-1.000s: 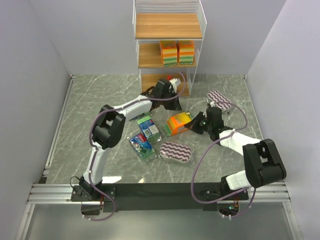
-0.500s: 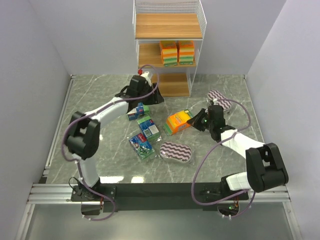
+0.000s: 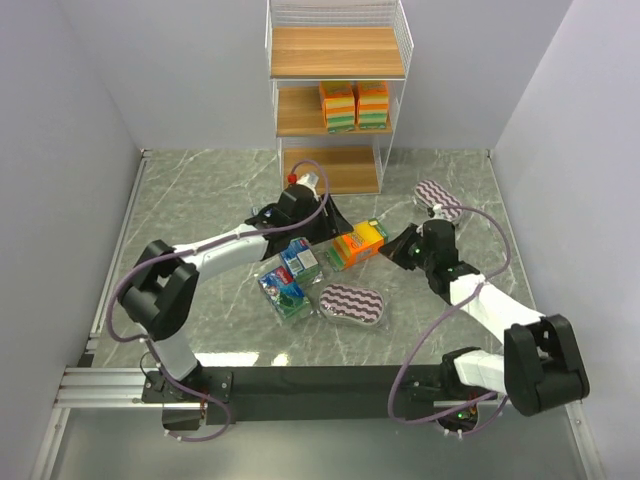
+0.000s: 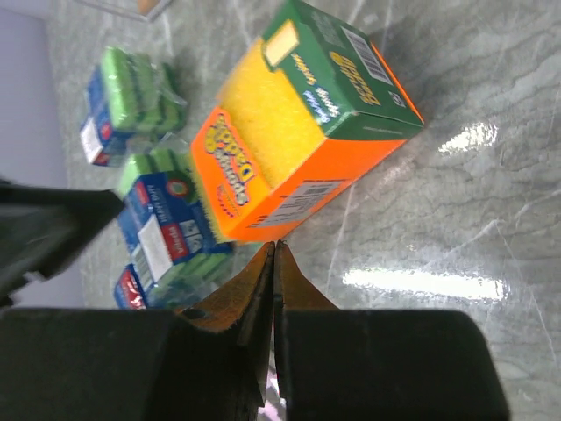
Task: Place and organize the cleaning sponges onto the shelf
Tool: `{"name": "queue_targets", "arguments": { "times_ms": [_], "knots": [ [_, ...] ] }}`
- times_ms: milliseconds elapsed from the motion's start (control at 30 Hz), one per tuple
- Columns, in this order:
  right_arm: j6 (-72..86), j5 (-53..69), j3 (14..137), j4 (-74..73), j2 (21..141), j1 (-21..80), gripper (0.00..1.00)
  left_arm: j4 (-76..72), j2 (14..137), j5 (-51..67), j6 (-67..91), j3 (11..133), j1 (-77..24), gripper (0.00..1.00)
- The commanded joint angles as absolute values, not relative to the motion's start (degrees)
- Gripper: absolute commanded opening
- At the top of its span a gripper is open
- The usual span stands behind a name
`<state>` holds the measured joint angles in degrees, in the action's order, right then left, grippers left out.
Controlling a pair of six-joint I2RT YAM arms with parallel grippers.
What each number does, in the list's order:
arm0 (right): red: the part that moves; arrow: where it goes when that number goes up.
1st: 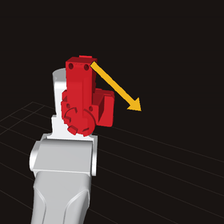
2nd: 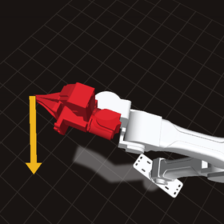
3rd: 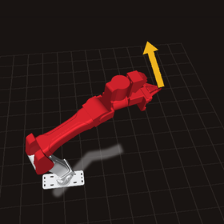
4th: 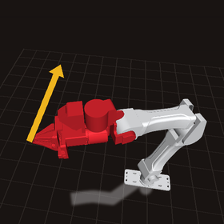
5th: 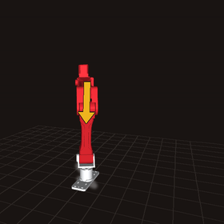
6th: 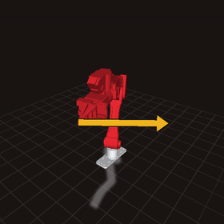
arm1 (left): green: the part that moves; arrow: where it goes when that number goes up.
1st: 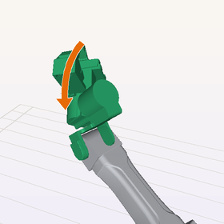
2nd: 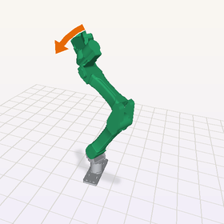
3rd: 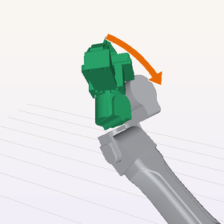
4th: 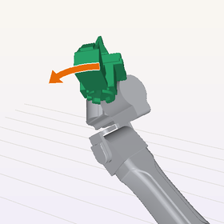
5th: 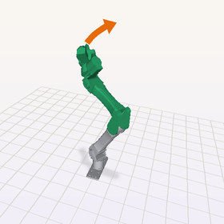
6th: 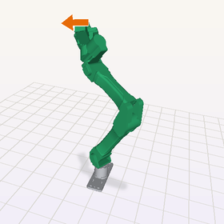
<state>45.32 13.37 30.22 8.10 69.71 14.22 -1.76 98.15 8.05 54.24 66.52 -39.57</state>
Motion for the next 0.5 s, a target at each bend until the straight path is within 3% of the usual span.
{"name": "queue_targets", "arguments": {
  "times_ms": [0,133,467],
  "knots": [
    [43.95,11.69,28.92,6.95,65.32,13.97,0.08,-3.26,100.98,6.24,60.29,68.11,-40.08,0.55],
    [43.86,11.43,27.86,6.15,63.02,13.89,0.08,-2.73,102.74,5.10,62.83,68.20,-40.43,0.48],
    [43.68,11.43,27.07,5.19,61.79,13.80,0.08,-4.48,107.40,4.04,66.09,68.64,-40.78,0.53]
  ]
}}
